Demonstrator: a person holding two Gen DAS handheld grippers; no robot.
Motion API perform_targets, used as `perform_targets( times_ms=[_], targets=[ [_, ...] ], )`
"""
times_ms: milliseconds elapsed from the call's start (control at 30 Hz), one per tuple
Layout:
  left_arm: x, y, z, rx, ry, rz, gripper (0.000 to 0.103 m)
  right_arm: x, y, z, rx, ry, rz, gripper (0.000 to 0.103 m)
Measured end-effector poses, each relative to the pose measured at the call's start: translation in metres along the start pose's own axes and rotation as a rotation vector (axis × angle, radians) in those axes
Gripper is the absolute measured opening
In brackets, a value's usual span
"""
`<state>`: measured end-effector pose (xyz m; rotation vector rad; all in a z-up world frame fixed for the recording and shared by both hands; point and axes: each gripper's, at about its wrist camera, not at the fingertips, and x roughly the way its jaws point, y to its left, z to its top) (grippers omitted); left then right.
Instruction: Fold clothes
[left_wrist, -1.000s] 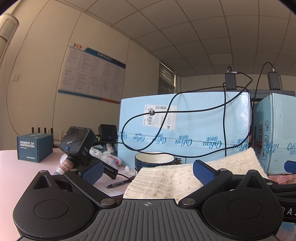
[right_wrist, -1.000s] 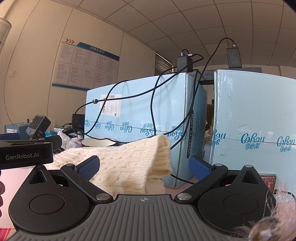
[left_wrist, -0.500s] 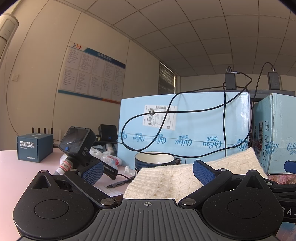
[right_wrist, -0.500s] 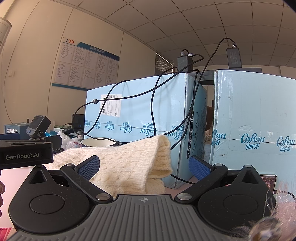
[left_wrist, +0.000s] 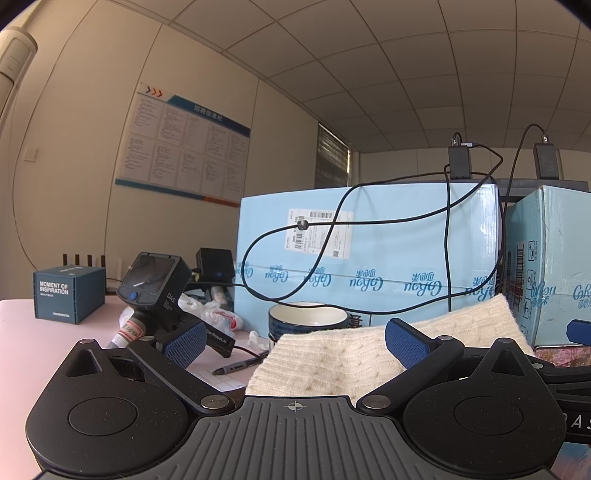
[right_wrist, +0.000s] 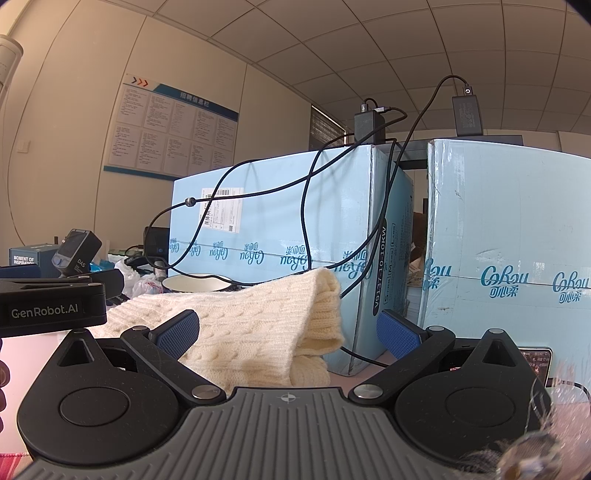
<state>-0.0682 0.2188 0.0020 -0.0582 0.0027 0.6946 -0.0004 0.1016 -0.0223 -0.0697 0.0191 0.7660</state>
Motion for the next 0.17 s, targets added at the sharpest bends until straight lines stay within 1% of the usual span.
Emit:
perform_targets(
  times_ms=[167],
  targets=[
    [0.0007, 0.0003, 0.0003, -0.001, -0.002, -0.001, 0.103, 0.0000, 0.0000, 0.0000, 0.000, 0.000, 0.000, 0.103]
  ],
)
